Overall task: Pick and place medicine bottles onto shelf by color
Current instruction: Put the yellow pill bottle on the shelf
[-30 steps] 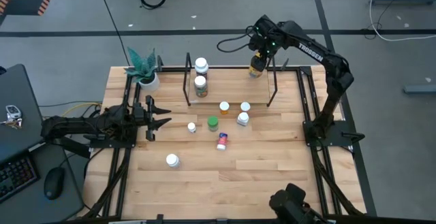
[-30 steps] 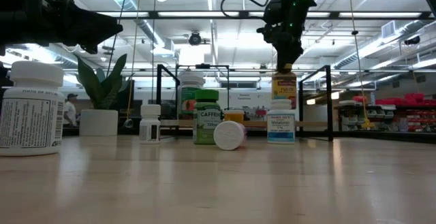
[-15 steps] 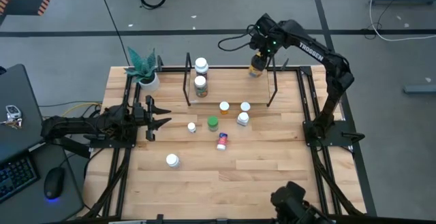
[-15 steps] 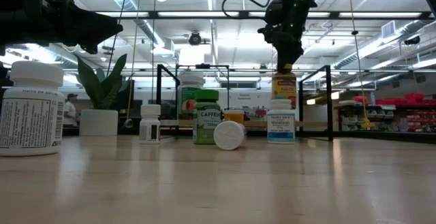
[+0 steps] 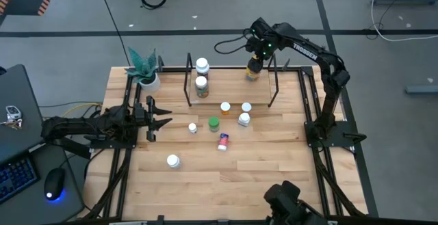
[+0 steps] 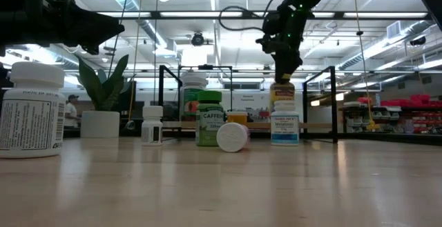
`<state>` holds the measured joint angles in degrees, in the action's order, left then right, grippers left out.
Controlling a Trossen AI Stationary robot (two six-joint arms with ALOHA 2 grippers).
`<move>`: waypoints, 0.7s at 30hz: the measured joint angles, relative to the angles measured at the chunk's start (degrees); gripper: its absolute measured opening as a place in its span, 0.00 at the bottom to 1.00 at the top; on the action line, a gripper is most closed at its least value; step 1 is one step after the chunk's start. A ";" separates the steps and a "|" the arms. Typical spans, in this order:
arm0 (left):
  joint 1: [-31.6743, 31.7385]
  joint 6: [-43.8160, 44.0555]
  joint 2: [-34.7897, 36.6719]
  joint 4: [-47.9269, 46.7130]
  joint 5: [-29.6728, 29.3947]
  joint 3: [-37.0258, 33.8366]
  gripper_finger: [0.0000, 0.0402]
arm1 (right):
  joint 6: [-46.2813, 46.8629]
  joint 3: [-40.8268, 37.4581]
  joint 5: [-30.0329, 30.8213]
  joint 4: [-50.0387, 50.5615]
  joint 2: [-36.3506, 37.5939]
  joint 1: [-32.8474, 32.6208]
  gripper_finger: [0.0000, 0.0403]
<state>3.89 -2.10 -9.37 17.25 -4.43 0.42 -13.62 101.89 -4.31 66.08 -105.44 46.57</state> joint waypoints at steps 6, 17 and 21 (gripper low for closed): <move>0.00 -0.01 0.00 -0.01 0.00 0.00 0.37 | 0.74 -0.09 2.94 0.64 -0.42 0.61 0.60; 0.00 0.00 0.00 0.00 0.00 0.00 0.36 | 0.81 -0.07 2.79 2.76 -0.42 1.30 0.63; -0.01 0.01 0.00 -0.01 0.00 -0.01 0.35 | 0.92 -0.02 2.77 2.74 -0.40 1.31 0.68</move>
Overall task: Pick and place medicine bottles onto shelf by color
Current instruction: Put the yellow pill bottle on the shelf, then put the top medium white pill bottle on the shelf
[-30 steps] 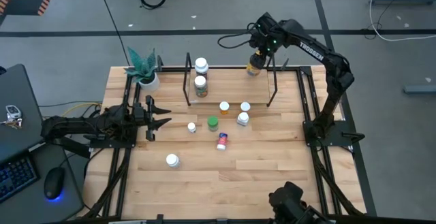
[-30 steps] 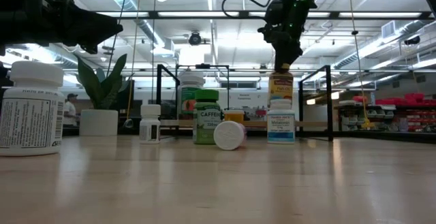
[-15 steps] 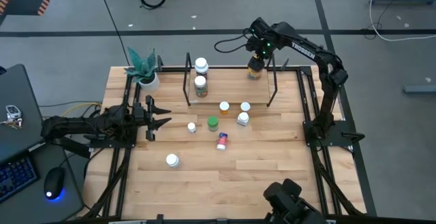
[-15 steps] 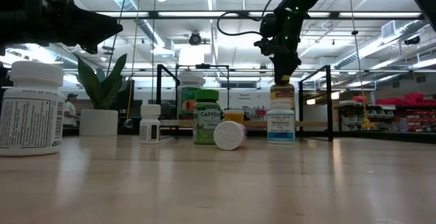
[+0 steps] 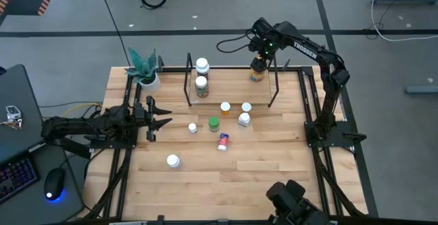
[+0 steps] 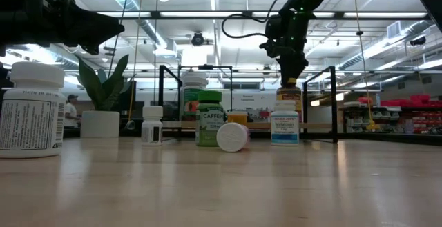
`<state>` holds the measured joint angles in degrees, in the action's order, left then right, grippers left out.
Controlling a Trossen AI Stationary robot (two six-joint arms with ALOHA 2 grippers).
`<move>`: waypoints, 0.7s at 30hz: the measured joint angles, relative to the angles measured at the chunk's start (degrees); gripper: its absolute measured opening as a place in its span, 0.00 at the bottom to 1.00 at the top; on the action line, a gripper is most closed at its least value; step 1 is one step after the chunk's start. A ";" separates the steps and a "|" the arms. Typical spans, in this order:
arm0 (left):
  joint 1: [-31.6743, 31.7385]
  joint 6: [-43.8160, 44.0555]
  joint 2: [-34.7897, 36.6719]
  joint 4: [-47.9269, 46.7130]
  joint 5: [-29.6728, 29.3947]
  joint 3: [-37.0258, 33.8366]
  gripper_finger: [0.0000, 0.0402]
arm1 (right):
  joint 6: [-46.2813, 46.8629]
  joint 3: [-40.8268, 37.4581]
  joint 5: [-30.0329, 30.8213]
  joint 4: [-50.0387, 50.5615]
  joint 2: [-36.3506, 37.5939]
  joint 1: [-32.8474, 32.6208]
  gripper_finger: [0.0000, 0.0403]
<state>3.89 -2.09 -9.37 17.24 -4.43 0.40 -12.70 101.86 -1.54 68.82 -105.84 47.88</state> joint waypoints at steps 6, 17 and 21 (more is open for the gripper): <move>0.02 -0.02 0.00 0.02 0.00 0.00 0.36 | 0.09 0.35 1.02 1.04 0.00 -0.06 0.74; -0.01 0.00 0.00 -0.01 0.00 0.00 0.35 | 2.19 11.14 1.95 6.85 0.09 -2.22 0.79; 0.02 -0.01 0.00 0.02 0.00 0.01 0.35 | 2.45 14.52 1.95 7.26 0.11 -3.87 0.79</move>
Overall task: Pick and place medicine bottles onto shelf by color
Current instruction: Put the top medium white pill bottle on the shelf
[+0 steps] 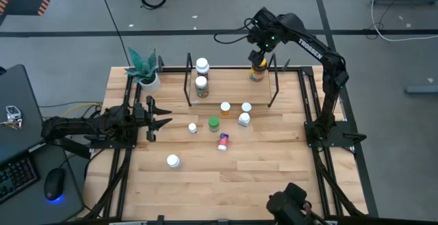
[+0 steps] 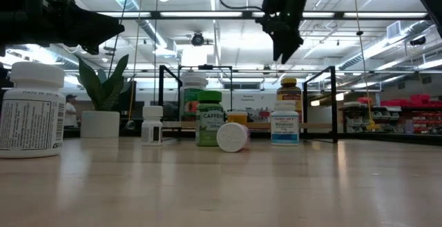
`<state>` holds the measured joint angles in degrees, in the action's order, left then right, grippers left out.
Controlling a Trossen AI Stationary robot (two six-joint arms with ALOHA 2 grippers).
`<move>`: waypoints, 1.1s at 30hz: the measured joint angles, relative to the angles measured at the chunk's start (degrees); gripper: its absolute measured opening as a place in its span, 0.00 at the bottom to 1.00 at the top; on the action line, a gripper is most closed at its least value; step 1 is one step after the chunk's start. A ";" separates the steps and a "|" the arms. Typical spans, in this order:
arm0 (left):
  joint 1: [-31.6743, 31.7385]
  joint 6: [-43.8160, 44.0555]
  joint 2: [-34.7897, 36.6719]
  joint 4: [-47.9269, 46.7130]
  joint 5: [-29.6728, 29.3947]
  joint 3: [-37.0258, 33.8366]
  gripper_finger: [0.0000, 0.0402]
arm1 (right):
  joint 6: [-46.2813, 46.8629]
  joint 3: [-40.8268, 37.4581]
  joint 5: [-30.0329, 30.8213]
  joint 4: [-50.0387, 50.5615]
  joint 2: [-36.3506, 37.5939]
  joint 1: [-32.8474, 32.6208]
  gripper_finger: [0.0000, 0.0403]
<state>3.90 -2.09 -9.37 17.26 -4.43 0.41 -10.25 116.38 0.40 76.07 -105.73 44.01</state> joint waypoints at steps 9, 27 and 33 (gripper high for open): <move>0.00 -0.01 0.00 -0.02 0.01 0.00 0.37 | 0.03 4.58 3.03 -0.03 0.00 -6.96 0.79; -0.01 0.01 0.00 -0.01 0.01 -0.01 0.36 | 4.66 -0.01 1.09 -2.28 -0.02 -20.53 0.76; -0.01 0.01 0.00 -0.02 0.01 0.01 0.37 | 5.81 -5.62 1.41 -6.09 -0.02 -25.18 0.74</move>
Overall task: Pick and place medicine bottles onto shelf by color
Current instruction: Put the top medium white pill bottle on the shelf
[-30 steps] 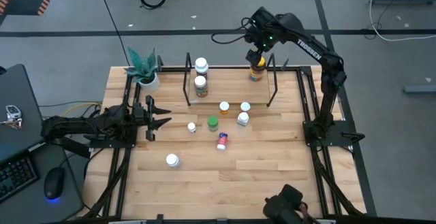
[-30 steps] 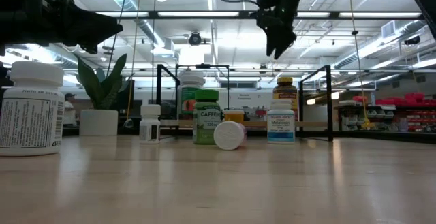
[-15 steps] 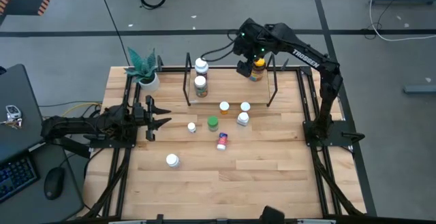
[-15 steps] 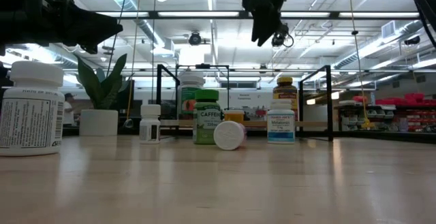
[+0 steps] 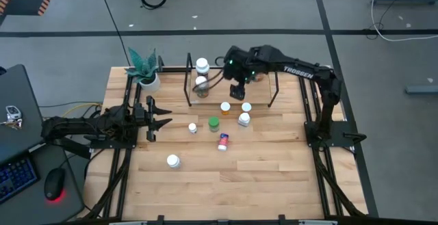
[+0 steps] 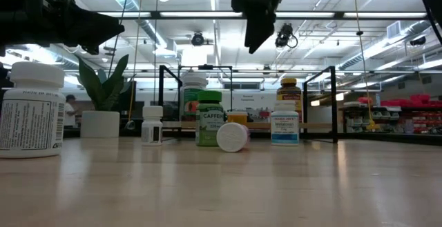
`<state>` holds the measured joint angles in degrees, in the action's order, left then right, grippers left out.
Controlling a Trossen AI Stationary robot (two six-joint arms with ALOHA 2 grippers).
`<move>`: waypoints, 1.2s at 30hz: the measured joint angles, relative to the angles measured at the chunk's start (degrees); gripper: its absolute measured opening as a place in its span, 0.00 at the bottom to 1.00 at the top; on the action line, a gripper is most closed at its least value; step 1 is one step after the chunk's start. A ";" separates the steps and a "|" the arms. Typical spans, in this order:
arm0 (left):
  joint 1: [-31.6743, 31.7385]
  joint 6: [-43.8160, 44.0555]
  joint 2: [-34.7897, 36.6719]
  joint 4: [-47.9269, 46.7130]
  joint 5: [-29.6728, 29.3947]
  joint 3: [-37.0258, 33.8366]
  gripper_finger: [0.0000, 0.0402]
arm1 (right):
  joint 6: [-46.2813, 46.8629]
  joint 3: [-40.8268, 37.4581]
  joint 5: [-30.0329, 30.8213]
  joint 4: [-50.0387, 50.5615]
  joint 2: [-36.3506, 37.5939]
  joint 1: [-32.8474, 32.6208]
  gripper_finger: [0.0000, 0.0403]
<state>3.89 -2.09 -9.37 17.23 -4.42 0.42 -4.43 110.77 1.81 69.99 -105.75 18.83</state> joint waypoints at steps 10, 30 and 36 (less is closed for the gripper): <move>0.01 -0.01 0.00 0.00 -0.01 0.00 0.35 | 3.77 -6.77 2.61 -1.48 -0.04 -6.03 0.71; 0.01 -0.02 0.00 0.02 -0.01 0.01 0.35 | 8.06 -10.66 5.71 -2.10 0.03 -14.29 0.70; 0.00 -0.02 0.00 0.01 0.00 -0.01 0.37 | 9.48 -16.78 4.60 -2.97 0.00 -14.31 0.70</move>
<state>3.89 -2.10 -9.37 17.25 -4.41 0.40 5.05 93.99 6.42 67.01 -105.75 4.51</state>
